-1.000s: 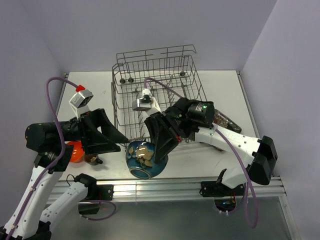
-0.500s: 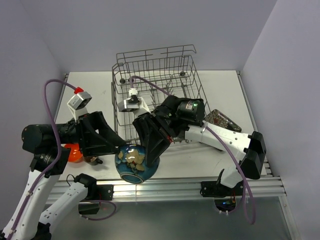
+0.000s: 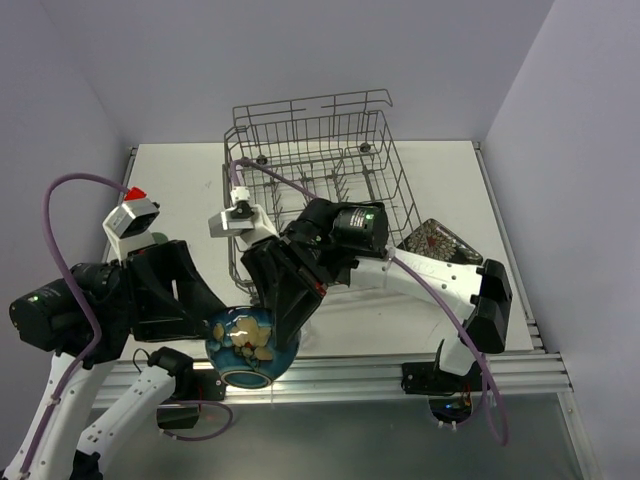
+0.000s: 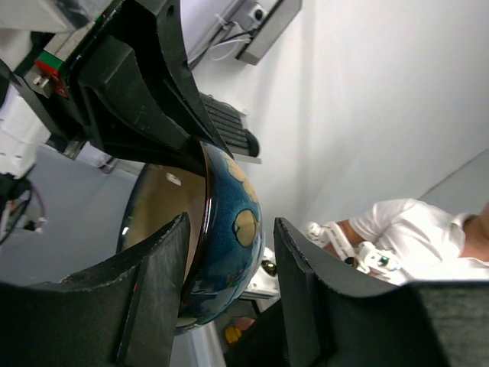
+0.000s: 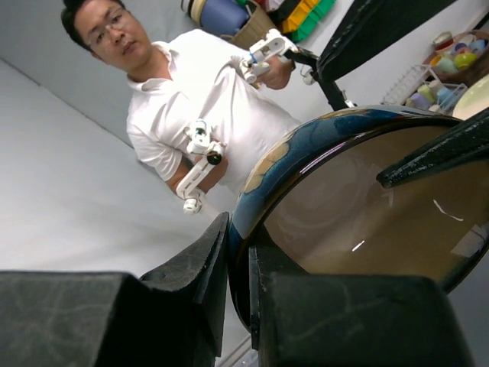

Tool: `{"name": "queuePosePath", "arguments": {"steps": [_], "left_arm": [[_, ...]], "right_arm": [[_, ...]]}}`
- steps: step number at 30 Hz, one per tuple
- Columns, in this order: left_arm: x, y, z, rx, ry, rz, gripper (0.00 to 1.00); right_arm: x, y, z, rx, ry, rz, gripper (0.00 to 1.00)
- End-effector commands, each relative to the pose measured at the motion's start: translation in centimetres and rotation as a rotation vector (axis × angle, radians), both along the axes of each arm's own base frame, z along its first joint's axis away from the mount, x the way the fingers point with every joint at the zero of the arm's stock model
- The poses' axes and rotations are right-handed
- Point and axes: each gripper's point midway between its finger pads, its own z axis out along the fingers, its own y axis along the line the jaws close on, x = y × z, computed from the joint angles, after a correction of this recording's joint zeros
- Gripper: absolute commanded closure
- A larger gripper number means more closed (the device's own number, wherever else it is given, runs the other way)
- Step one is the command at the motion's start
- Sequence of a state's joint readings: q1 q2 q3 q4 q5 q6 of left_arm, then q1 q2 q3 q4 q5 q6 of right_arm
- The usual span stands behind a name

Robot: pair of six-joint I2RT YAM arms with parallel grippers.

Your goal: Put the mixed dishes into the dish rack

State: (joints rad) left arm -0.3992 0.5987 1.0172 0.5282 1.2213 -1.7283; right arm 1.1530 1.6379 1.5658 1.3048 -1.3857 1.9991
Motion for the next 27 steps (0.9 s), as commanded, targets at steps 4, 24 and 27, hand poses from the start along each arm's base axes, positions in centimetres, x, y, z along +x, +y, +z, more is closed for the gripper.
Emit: {"name": "queuePosePath", "arguments": {"steps": [4, 24, 27], "left_arm": [[-5.8, 2.5, 1.4, -0.034, -0.044, -0.116, 0.48], [-7.8, 3.4, 1.6, -0.017, -0.004, -0.112, 0.45], [-8.0, 3.5, 1.6, -0.023, -0.010, -0.111, 0.41]], "right_arm": [[-2.8, -5.8, 4.1, 0.213, 0.009, 0.113, 1.00], [-2.7, -2.8, 5.0, 0.242, 0.036, 0.153, 1.00], [-2.5, -2.2, 5.2, 0.249, 0.038, 0.151, 1.00]]}}
